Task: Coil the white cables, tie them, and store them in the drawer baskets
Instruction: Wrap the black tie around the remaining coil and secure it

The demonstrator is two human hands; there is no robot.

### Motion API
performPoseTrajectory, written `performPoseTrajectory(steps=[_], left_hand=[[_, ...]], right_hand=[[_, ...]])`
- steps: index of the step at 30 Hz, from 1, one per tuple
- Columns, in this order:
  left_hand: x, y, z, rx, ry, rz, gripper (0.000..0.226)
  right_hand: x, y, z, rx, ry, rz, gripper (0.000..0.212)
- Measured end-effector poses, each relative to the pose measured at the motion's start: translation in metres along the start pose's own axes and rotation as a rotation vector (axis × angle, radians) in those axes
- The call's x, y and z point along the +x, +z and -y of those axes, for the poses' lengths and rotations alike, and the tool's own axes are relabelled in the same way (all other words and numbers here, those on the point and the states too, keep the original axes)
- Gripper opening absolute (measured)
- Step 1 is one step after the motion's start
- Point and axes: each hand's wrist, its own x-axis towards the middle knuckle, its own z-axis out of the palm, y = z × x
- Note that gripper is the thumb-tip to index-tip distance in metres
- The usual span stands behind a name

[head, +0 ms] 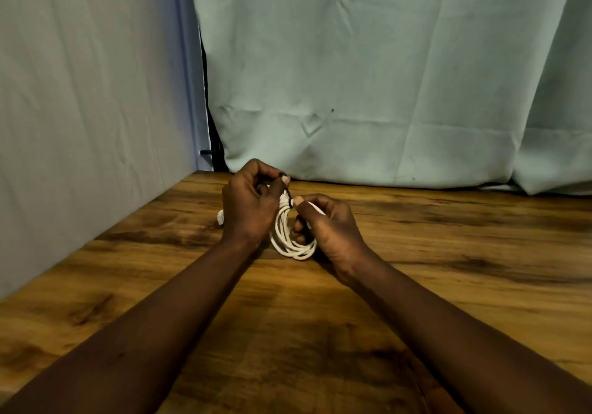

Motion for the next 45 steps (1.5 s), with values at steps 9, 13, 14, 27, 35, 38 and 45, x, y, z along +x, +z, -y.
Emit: performPoseTrajectory(steps=[9,13,14,27,35,38,45], left_hand=[[0.003,-0.011,-0.013,0.244,0.267,0.374,0.014],[0.003,-0.016,-0.015,0.31,0.341,0.474,0.016],[0.003,-0.016,-0.015,0.308,0.332,0.489,0.017],[-0.006,-0.01,-0.007,0.084,-0.055,0.477,0.027],[-0.005,-0.015,-0.008,0.078,0.027,0.427,0.024],[-0.004,-0.017,-0.009,0.074,-0.001,0.46,0.017],[-0.007,-0.014,-0.014,0.022,-0.046,0.457,0.019]], right_hand=[[0.003,-0.013,0.004,-0.016,-0.03,-0.073,0.033],[0.006,-0.019,0.002,-0.041,-0.028,-0.077,0.033],[0.006,-0.02,0.002,-0.046,-0.022,-0.074,0.032],[-0.002,-0.02,0.012,-0.381,-0.134,-0.045,0.039],[0.008,-0.033,0.008,-0.393,-0.132,0.067,0.014],[0.008,-0.034,0.008,-0.44,-0.157,0.059,0.018],[0.007,-0.035,0.008,-0.454,-0.144,0.02,0.009]])
